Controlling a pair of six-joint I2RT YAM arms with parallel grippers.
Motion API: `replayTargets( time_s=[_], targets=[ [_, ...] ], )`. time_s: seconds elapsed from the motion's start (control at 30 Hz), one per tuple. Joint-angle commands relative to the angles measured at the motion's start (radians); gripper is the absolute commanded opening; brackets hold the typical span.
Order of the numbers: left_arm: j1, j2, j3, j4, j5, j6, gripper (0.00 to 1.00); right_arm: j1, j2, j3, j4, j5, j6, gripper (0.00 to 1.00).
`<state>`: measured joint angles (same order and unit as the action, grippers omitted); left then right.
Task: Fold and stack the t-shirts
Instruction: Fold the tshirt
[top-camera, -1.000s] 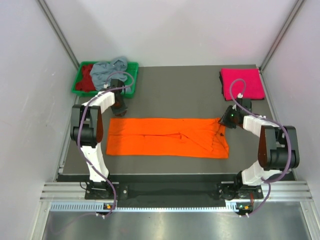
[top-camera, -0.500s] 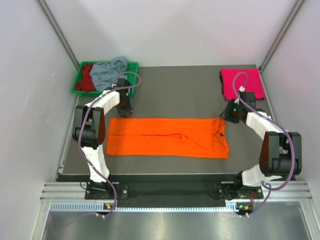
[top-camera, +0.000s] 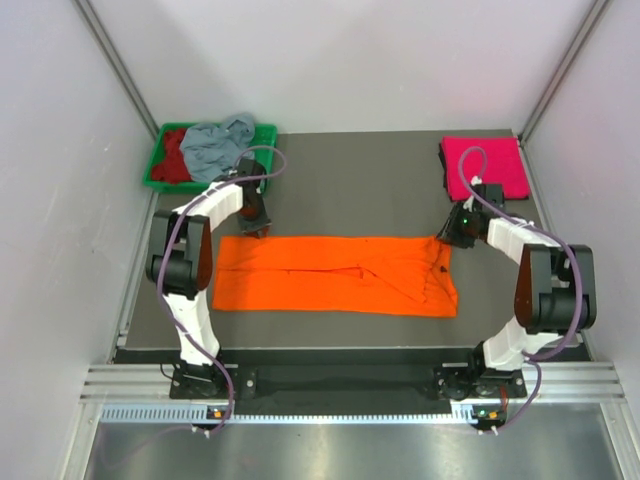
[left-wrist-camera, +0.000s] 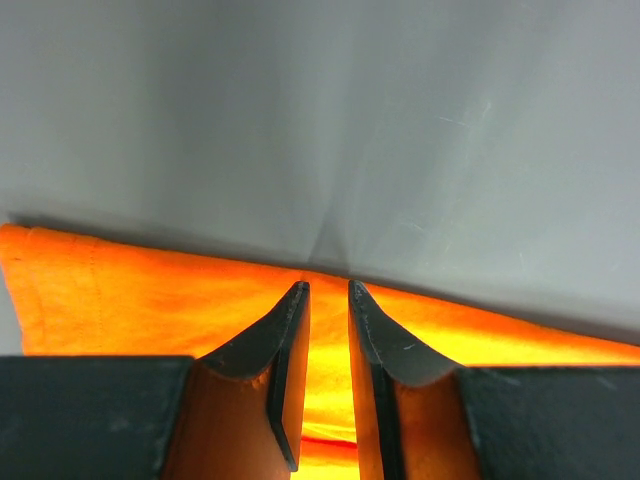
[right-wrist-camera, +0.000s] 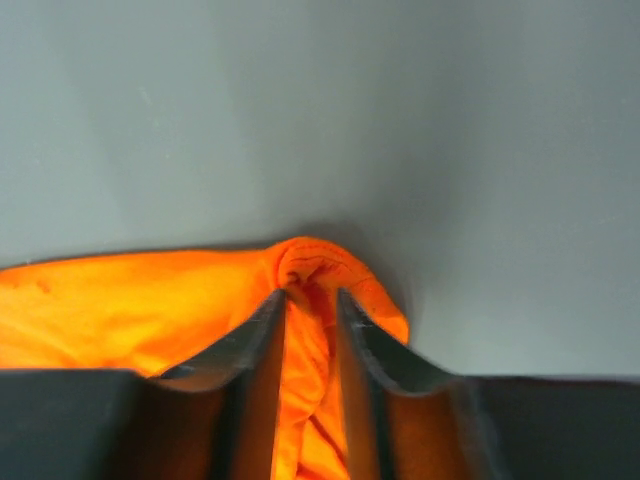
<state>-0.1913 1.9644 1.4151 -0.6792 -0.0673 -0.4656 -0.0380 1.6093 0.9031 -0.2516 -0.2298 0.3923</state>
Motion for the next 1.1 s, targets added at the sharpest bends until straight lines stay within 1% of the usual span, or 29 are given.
replayTargets(
  time_s=[0.0, 0.03, 0.07, 0.13, 0.17, 0.2, 0.4, 0.63, 0.77, 0.8, 0.87, 0.9, 0.97, 1.0, 1.03, 1.07],
  targets=[
    [0.001, 0.019, -0.018, 0.01, -0.025, -0.008, 0.27, -0.013, 0.027, 0.0, 0.07, 0.024, -0.007, 0.23],
    [0.001, 0.028, -0.024, 0.007, -0.034, -0.01, 0.27, -0.013, 0.035, -0.006, 0.078, 0.052, 0.003, 0.14],
    [0.001, 0.033, -0.036, 0.004, -0.048, -0.011, 0.27, -0.014, 0.037, -0.026, 0.101, 0.066, 0.011, 0.09],
    [0.001, 0.043, -0.06, 0.001, -0.104, -0.008, 0.27, -0.019, 0.04, -0.047, 0.126, 0.084, 0.032, 0.02],
    [0.003, 0.048, -0.067, -0.002, -0.124, -0.005, 0.27, -0.026, 0.041, -0.065, 0.155, 0.084, 0.042, 0.01],
    [0.004, 0.053, -0.071, -0.003, -0.159, -0.005, 0.27, -0.03, 0.046, -0.075, 0.166, 0.081, 0.048, 0.0],
    [0.01, 0.082, -0.068, -0.006, -0.209, -0.016, 0.26, -0.054, 0.063, -0.104, 0.225, 0.06, 0.077, 0.0],
    [0.042, 0.1, -0.05, -0.013, -0.213, -0.027, 0.26, -0.071, 0.096, -0.09, 0.244, 0.057, 0.086, 0.0],
    [0.05, 0.085, -0.019, -0.029, -0.181, -0.016, 0.26, -0.071, 0.12, -0.053, 0.244, 0.026, 0.088, 0.0],
    [0.05, 0.074, -0.015, -0.028, -0.166, -0.012, 0.26, -0.071, 0.109, -0.049, 0.239, 0.011, 0.085, 0.01],
    [0.047, 0.03, -0.005, -0.028, -0.146, 0.005, 0.27, -0.069, 0.084, -0.044, 0.203, 0.001, 0.077, 0.09],
    [0.046, -0.008, -0.001, -0.028, -0.126, 0.008, 0.28, -0.069, 0.052, -0.038, 0.177, 0.012, 0.065, 0.14],
    [0.036, -0.045, 0.015, -0.031, -0.097, 0.024, 0.28, -0.068, 0.018, -0.011, 0.082, 0.026, 0.046, 0.2],
    [0.03, -0.064, 0.021, -0.033, -0.059, 0.031, 0.29, -0.069, -0.012, 0.002, 0.043, 0.043, 0.027, 0.23],
    [0.026, -0.102, 0.025, -0.033, -0.037, 0.045, 0.29, -0.069, -0.029, 0.026, -0.024, 0.052, 0.019, 0.28],
    [0.009, -0.12, 0.024, -0.031, -0.017, 0.053, 0.29, -0.068, -0.047, 0.037, -0.053, 0.061, 0.011, 0.3]
  ],
)
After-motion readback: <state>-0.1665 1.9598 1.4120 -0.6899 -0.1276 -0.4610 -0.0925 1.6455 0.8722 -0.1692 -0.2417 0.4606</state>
